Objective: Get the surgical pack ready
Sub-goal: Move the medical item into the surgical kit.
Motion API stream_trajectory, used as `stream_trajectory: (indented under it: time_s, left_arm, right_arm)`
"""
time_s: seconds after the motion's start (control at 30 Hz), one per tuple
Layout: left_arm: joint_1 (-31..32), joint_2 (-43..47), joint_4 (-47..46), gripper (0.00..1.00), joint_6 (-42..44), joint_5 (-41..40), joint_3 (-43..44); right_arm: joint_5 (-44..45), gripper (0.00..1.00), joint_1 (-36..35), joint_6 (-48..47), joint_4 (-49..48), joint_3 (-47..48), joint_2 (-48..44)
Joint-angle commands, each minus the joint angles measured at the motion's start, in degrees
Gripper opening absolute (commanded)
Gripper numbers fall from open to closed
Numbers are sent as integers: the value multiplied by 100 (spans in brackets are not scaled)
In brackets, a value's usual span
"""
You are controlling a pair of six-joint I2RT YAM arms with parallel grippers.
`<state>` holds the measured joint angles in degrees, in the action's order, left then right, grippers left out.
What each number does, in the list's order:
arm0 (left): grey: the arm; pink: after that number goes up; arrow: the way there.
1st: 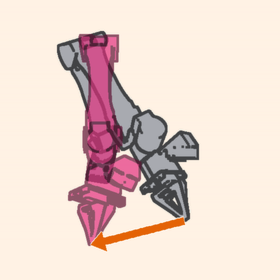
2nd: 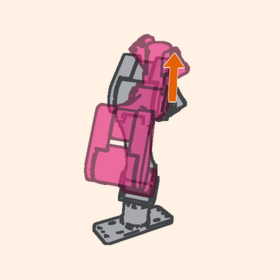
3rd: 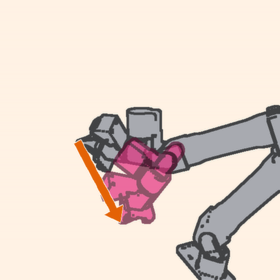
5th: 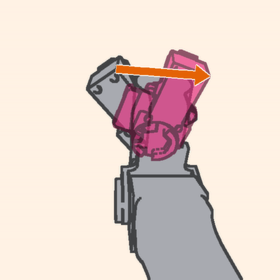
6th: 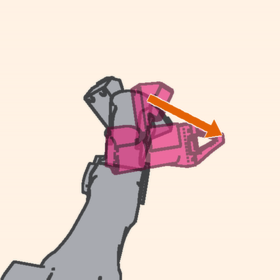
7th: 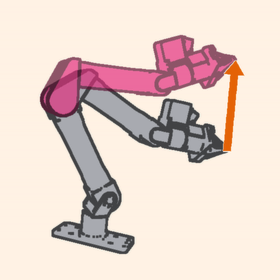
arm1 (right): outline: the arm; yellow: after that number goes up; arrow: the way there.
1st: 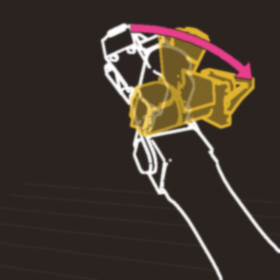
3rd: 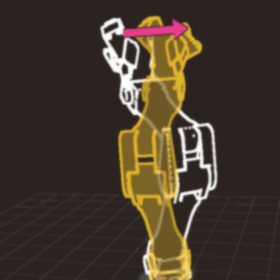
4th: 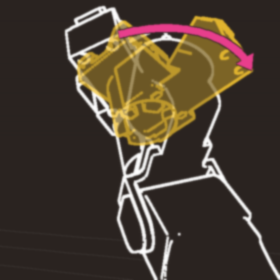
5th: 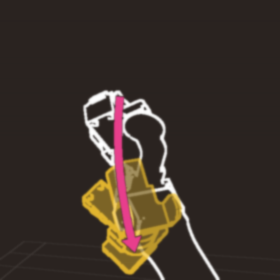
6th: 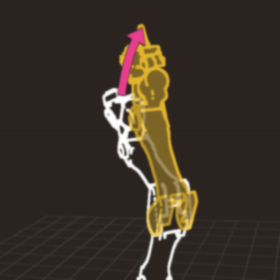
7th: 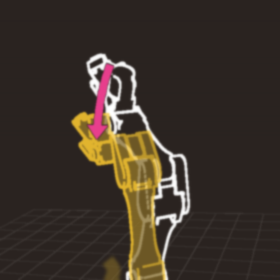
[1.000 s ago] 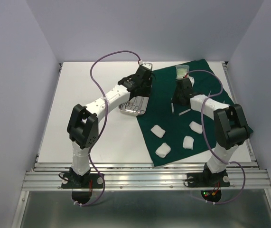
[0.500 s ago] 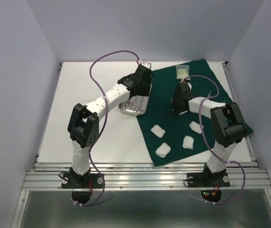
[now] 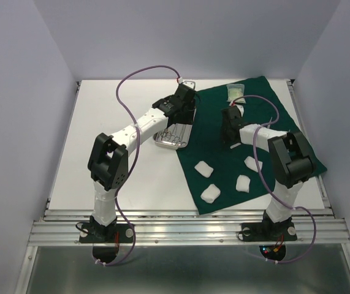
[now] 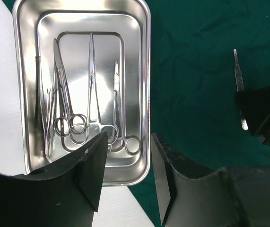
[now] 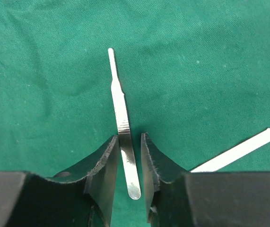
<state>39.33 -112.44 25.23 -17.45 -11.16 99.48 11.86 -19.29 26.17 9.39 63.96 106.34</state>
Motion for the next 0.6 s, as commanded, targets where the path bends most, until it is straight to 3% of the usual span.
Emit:
stream_trajectory:
  time_s: [0.0,0.07,0.17,0.57]
  left_arm:
    - [13,109,-45,53,23,-97,107]
    - [13,126,-54,53,14,-97,98]
    - [13,135,-62,53,14,-97,98]
    - [13,161,-54,53,23,-176,89]
  right_arm:
    - [106,29,-154,-33,160,55,290]
    - [115,27,-154,-33,169,64,282]
    - [133,10,-154,2,169,81,150]
    - [-25,4,-260,133,151,318,-97]
